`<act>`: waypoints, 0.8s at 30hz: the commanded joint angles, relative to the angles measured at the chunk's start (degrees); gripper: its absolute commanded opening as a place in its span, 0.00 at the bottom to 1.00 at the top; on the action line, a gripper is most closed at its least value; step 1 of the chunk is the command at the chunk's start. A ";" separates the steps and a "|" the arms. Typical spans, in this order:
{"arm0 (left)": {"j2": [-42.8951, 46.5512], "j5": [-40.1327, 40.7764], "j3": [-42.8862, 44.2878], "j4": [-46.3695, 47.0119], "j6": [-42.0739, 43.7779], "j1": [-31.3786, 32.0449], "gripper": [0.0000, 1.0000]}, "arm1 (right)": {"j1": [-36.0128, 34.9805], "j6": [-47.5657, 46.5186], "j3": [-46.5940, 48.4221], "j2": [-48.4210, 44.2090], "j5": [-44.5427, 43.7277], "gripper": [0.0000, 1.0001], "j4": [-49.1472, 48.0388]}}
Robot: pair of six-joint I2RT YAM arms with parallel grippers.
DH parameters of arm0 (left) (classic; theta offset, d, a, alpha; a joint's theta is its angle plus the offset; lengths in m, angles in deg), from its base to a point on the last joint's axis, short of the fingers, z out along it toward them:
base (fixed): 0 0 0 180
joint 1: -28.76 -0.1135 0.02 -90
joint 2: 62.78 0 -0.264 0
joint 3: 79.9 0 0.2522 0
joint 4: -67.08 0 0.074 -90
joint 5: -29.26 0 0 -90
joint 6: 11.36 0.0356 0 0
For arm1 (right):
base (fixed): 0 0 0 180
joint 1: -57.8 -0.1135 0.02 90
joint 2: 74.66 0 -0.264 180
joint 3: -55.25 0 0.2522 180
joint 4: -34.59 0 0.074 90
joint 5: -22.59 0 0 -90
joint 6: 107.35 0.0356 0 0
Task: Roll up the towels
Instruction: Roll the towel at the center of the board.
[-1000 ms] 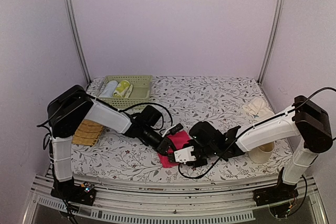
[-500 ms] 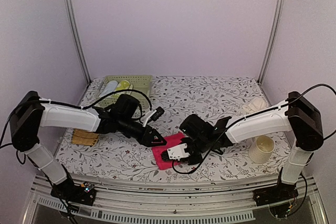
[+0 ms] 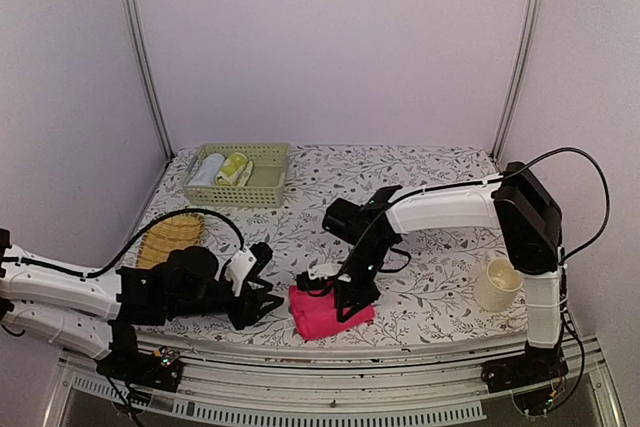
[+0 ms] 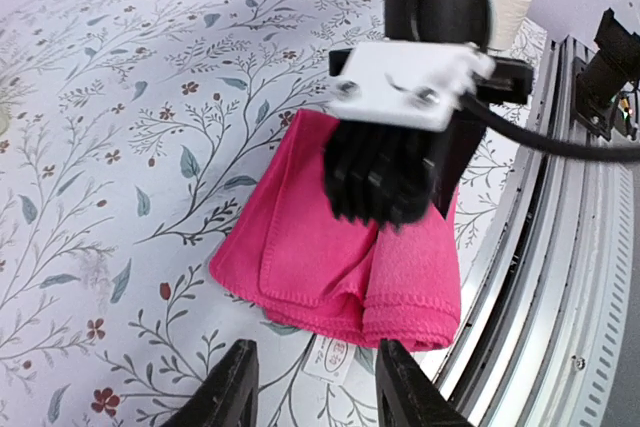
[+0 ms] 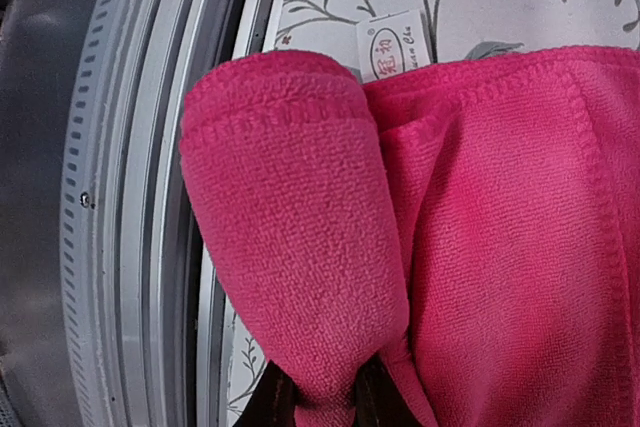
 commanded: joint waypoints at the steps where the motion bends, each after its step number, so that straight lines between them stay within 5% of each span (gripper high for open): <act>1: 4.80 17.32 -5.32 5.17 -1.64 6.83 0.42 | 3.01 0.75 5.98 10.85 5.96 0.12 11.58; 6: 0.45 14.25 -4.11 7.03 4.87 10.54 0.46 | 5.09 -0.18 11.13 18.03 9.45 0.12 15.46; 11: -14.90 14.48 7.16 0.16 15.01 14.75 0.53 | 5.91 -0.58 13.58 20.73 9.73 0.12 16.94; 24: -40.87 29.64 24.40 -4.32 30.54 18.41 0.54 | 6.57 -0.02 13.77 21.86 10.44 0.13 17.16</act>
